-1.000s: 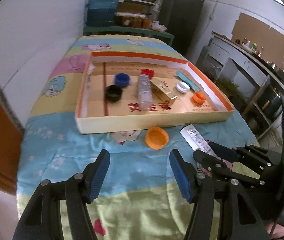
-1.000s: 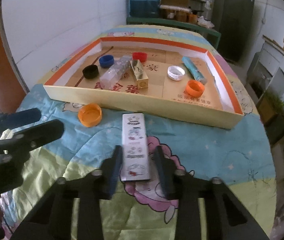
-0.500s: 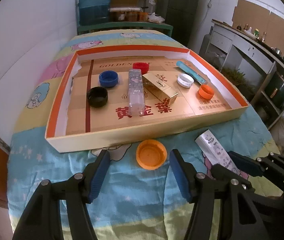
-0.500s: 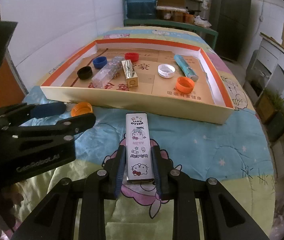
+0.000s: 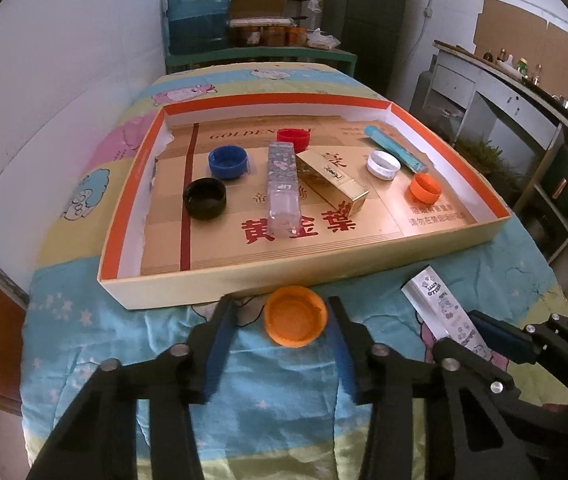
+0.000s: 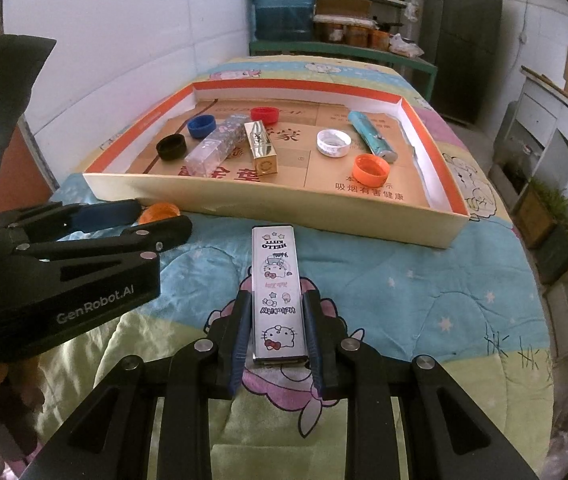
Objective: Organize rigid objects
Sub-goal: 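Grasp the orange cap with the left tool while the right tool grasps the white Hello Kitty box, then carry the orange cap into the box with the left tool while the right tool carries the white box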
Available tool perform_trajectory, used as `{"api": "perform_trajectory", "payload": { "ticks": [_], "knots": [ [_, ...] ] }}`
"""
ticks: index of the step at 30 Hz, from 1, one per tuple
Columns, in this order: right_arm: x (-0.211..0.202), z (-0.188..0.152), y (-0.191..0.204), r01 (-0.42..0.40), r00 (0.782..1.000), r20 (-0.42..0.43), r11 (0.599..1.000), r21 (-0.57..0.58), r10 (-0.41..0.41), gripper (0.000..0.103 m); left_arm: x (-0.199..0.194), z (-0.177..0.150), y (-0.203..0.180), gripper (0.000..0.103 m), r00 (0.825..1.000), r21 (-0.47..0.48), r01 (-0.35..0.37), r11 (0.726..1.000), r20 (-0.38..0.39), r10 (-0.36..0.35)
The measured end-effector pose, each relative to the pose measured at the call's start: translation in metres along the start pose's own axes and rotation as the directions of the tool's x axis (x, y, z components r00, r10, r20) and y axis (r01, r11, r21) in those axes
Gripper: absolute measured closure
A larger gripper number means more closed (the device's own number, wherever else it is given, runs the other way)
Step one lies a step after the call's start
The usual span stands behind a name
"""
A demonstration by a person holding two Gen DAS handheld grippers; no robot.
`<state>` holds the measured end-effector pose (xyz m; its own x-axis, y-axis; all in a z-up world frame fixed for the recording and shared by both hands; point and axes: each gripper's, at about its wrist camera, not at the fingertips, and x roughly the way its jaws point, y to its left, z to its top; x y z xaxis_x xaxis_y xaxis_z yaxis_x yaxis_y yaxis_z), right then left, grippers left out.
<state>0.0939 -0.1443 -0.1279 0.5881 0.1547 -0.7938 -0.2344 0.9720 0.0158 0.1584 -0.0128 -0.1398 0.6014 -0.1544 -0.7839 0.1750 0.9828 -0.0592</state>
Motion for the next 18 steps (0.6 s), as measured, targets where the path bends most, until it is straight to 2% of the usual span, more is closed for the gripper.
{"api": "perform_trajectory", "payload": {
  "ticks": [4,12,18],
  "knots": [
    [0.000,0.000,0.000,0.001,1.000,0.000,1.000,-0.001,-0.001,0.077,-0.001,0.000,0.004,0.072,1.000,-0.015,0.016,1.000,0.003,-0.016],
    [0.000,0.000,0.000,0.001,1.000,0.001,1.000,0.000,-0.001,0.077,-0.007,-0.003,0.010,0.072,0.997,-0.052,0.075,0.996,0.017,-0.074],
    [-0.001,0.000,0.000,-0.006,1.000,0.001,1.000,0.009,0.006,0.077,-0.013,-0.005,0.009,0.072,0.996,-0.052,0.090,0.995,0.023,-0.089]
  ]
}}
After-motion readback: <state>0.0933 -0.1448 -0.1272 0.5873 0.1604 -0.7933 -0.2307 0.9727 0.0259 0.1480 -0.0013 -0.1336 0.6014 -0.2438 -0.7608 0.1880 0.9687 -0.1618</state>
